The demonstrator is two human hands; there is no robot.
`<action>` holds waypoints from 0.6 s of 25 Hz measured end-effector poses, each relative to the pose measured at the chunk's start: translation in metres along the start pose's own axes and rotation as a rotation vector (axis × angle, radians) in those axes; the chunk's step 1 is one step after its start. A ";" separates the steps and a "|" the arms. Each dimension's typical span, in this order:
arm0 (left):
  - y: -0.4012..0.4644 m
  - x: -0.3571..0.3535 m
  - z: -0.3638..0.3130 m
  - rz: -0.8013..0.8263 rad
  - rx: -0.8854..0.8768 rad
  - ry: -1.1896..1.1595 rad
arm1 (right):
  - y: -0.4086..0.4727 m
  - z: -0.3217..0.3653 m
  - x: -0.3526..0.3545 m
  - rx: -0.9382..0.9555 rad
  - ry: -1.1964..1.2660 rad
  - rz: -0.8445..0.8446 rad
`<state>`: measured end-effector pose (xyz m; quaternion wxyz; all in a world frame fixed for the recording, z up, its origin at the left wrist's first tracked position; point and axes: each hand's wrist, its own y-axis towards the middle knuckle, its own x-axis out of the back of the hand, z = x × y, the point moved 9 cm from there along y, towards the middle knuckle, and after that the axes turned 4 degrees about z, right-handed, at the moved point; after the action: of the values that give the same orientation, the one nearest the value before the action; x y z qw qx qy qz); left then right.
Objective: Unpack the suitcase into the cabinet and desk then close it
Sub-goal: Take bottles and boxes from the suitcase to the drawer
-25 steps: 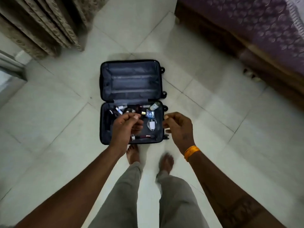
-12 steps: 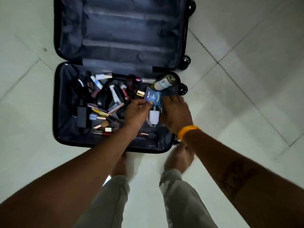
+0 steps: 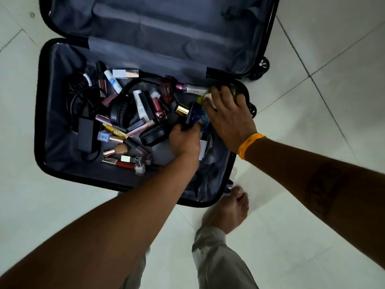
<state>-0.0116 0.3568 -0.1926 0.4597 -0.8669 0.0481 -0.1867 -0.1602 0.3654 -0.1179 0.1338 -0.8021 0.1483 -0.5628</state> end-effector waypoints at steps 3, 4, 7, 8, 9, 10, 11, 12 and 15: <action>0.001 -0.001 0.003 -0.010 0.042 -0.038 | 0.011 0.001 0.001 0.029 -0.040 0.041; -0.002 0.001 0.000 -0.006 0.038 -0.051 | 0.015 0.000 0.002 0.039 -0.044 0.037; -0.012 0.016 -0.002 0.008 0.021 -0.096 | 0.021 0.001 -0.005 0.088 -0.009 0.118; -0.013 0.023 -0.002 0.011 0.014 -0.115 | 0.022 0.001 -0.005 0.092 0.013 0.149; -0.015 0.031 -0.004 0.018 -0.003 -0.135 | 0.021 -0.001 -0.002 0.070 0.063 0.167; -0.016 0.039 -0.008 0.036 -0.025 -0.158 | 0.022 -0.007 -0.001 0.020 0.152 0.183; -0.017 0.046 -0.013 0.068 -0.035 -0.181 | 0.022 -0.015 -0.001 -0.064 0.296 0.187; -0.020 0.052 -0.017 0.109 -0.029 -0.207 | 0.021 -0.022 -0.001 -0.165 0.507 0.181; -0.044 0.073 -0.029 0.199 0.015 -0.262 | -0.001 -0.031 0.000 -0.449 1.436 0.105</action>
<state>0.0416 0.3409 -0.1211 0.4850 -0.8712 0.0722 -0.0259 -0.1889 0.3652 -0.1069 -0.1360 -0.2381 0.3482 -0.8964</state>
